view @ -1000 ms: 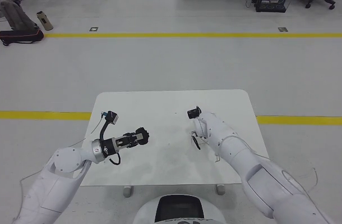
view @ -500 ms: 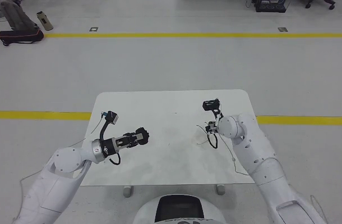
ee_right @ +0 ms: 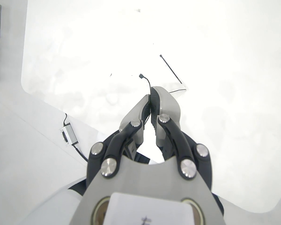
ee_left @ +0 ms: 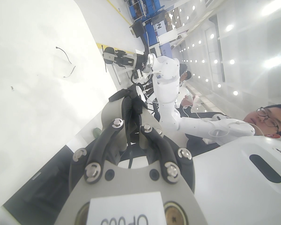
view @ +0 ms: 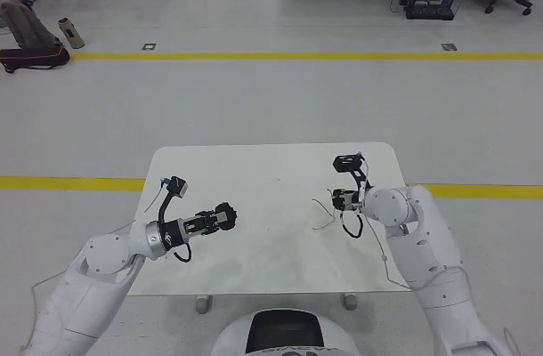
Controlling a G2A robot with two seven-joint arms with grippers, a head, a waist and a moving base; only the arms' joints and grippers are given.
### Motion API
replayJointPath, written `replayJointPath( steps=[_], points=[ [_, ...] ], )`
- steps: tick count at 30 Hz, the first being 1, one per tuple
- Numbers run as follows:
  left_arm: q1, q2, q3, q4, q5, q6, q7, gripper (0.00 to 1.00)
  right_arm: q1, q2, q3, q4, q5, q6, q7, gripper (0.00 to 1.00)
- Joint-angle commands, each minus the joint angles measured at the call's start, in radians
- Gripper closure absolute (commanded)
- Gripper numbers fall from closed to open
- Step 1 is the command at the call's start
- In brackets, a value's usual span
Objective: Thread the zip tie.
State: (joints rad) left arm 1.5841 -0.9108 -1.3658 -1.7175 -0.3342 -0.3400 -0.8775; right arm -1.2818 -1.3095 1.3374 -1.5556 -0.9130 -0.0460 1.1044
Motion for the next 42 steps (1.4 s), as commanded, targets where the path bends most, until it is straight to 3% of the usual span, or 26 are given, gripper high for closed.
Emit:
replayJointPath(
  steps=[1,6,12,18,27,28,30,35,42],
  points=[
    [0.000,0.000,0.000,0.000,0.000,0.000,0.000,1.00,-0.032,0.004,0.046,-0.029,0.118,-0.084,-0.102,1.00],
    [0.000,0.000,0.000,0.000,0.000,0.000,0.000,1.00,-0.077,0.016,0.121,-0.009,0.341,-0.287,-0.169,1.00],
    [0.000,0.000,0.000,0.000,0.000,0.000,0.000,1.00,-0.055,0.029,0.108,0.026,0.610,-0.294,-0.145,1.00],
    [0.000,0.000,0.000,0.000,0.000,0.000,0.000,1.00,-0.022,0.041,0.091,0.091,0.797,-0.294,-0.122,1.00],
    [0.000,0.000,0.000,0.000,0.000,0.000,0.000,1.00,-0.026,0.040,0.090,0.087,0.817,-0.294,-0.139,1.00],
    [0.000,-0.001,0.004,0.000,0.004,0.007,0.011,1.00,-0.039,0.038,0.086,0.056,0.862,-0.294,-0.159,1.00],
    [0.004,-0.004,0.025,-0.011,0.012,0.022,0.039,1.00,-0.068,0.042,0.098,-0.013,0.847,-0.294,-0.201,1.00],
    [0.004,-0.015,0.083,-0.036,0.030,0.103,0.128,1.00,-0.177,0.053,0.095,-0.170,0.789,-0.294,-0.319,1.00],
    [-0.027,-0.027,0.148,-0.073,0.098,0.194,0.232,1.00,-0.232,0.077,0.001,-0.243,0.676,-0.294,-0.482,1.00]
  ],
)
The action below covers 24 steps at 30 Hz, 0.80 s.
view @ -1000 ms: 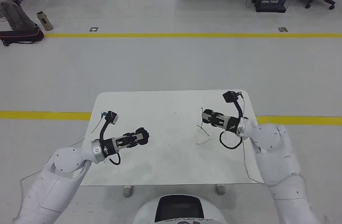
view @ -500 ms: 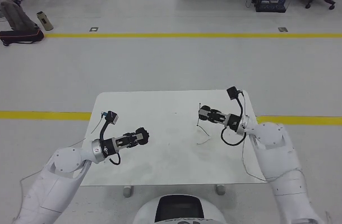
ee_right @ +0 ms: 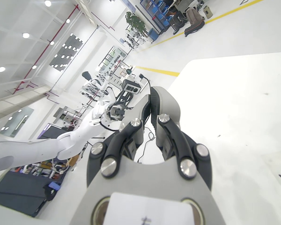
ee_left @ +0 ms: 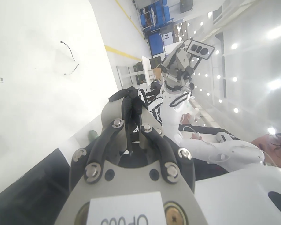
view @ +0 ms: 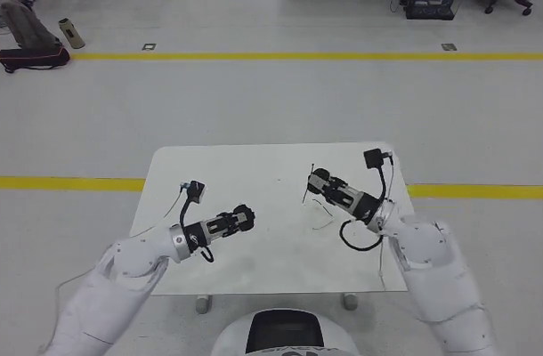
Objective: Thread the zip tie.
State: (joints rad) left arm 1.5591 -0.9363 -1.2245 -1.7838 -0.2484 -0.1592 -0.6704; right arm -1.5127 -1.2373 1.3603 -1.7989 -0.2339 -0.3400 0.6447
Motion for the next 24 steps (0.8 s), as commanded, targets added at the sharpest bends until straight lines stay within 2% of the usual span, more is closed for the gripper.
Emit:
replayJointPath(
  steps=[1,10,12,13,17,24],
  points=[
    [-0.004,-0.003,0.012,-0.015,0.030,0.010,0.040,1.00,0.001,0.008,-0.035,0.009,-0.002,0.000,-0.029,1.00],
    [-0.004,-0.003,0.012,-0.015,0.030,0.010,0.040,1.00,0.001,0.008,-0.035,0.009,-0.002,0.000,-0.029,1.00],
    [-0.003,-0.006,0.023,-0.015,0.023,0.016,0.071,1.00,0.004,0.007,-0.054,-0.014,0.004,0.000,-0.053,1.00],
    [-0.003,-0.008,0.031,-0.017,0.015,0.020,0.081,1.00,0.007,0.008,-0.060,-0.016,-0.028,0.000,-0.066,1.00],
    [-0.008,-0.017,0.059,-0.023,0.028,0.041,0.148,1.00,0.010,0.011,-0.121,-0.022,-0.091,0.000,-0.182,1.00],
    [-0.011,-0.021,0.078,-0.029,0.091,0.042,0.196,1.00,0.033,0.030,-0.222,0.022,-0.191,0.000,-0.356,1.00]
  ],
)
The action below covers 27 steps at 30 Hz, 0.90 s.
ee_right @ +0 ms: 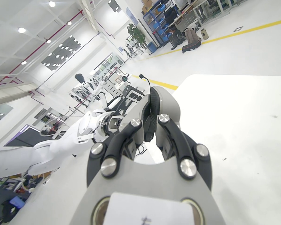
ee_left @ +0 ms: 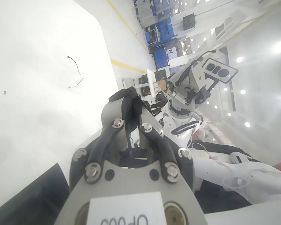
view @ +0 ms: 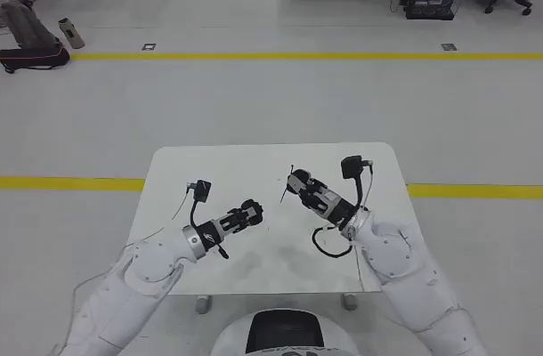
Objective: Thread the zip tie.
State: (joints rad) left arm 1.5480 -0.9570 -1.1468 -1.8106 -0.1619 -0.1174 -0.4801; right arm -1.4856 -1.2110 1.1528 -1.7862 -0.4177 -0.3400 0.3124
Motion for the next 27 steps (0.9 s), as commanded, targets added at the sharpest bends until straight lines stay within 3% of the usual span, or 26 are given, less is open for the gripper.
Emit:
replayJointPath(
  steps=[1,11,14,22,27],
  points=[
    [-0.001,0.000,-0.001,-0.006,0.010,-0.004,0.008,1.00,0.012,0.008,-0.025,0.014,-0.021,0.000,-0.040,1.00],
    [-0.001,-0.003,0.005,-0.009,-0.003,-0.005,0.016,1.00,0.017,0.012,-0.035,0.016,-0.030,0.000,-0.057,1.00],
    [-0.006,-0.005,0.011,-0.012,-0.017,0.001,0.018,1.00,0.021,0.013,-0.051,0.009,-0.107,0.000,-0.091,1.00],
    [0.003,-0.003,-0.006,-0.043,-0.046,0.081,0.000,1.00,0.047,0.031,-0.137,0.054,-0.237,0.000,-0.266,1.00],
    [0.027,0.002,-0.037,-0.070,-0.059,0.122,0.003,1.00,0.072,0.054,-0.197,0.068,-0.231,0.000,-0.336,1.00]
  ],
)
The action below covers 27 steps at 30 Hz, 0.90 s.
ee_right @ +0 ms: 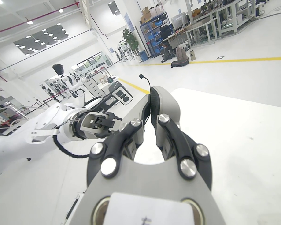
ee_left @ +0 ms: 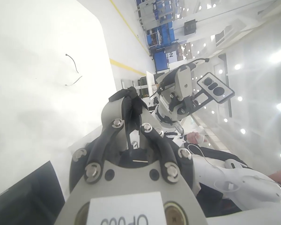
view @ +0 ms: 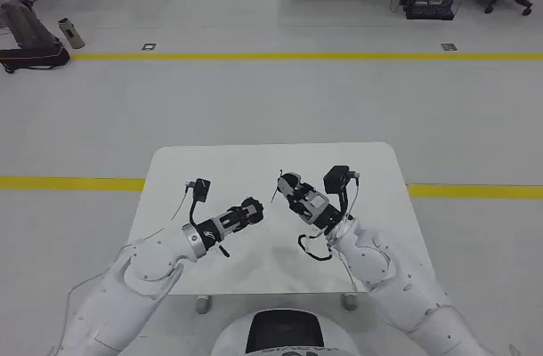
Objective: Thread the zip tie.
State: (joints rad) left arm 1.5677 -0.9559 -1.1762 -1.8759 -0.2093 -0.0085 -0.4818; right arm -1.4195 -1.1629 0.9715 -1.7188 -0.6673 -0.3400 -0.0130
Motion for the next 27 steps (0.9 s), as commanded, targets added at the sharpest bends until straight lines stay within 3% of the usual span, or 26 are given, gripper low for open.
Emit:
replayJointPath(
  steps=[1,11,16,27],
  points=[
    [0.006,0.002,-0.013,-0.017,0.000,0.008,0.004,1.00,0.008,0.008,-0.017,0.003,0.022,0.000,-0.015,1.00],
    [0.006,0.001,-0.013,-0.017,0.003,0.007,0.009,1.00,0.007,0.007,-0.012,0.001,0.013,0.000,-0.033,1.00],
    [0.003,0.002,-0.026,-0.023,-0.016,0.077,0.001,1.00,0.011,0.018,-0.034,0.004,-0.035,0.000,-0.128,1.00],
    [0.028,0.014,-0.086,-0.073,-0.029,0.134,-0.064,1.00,0.102,0.068,-0.171,0.064,-0.040,0.000,-0.242,1.00]
  ],
)
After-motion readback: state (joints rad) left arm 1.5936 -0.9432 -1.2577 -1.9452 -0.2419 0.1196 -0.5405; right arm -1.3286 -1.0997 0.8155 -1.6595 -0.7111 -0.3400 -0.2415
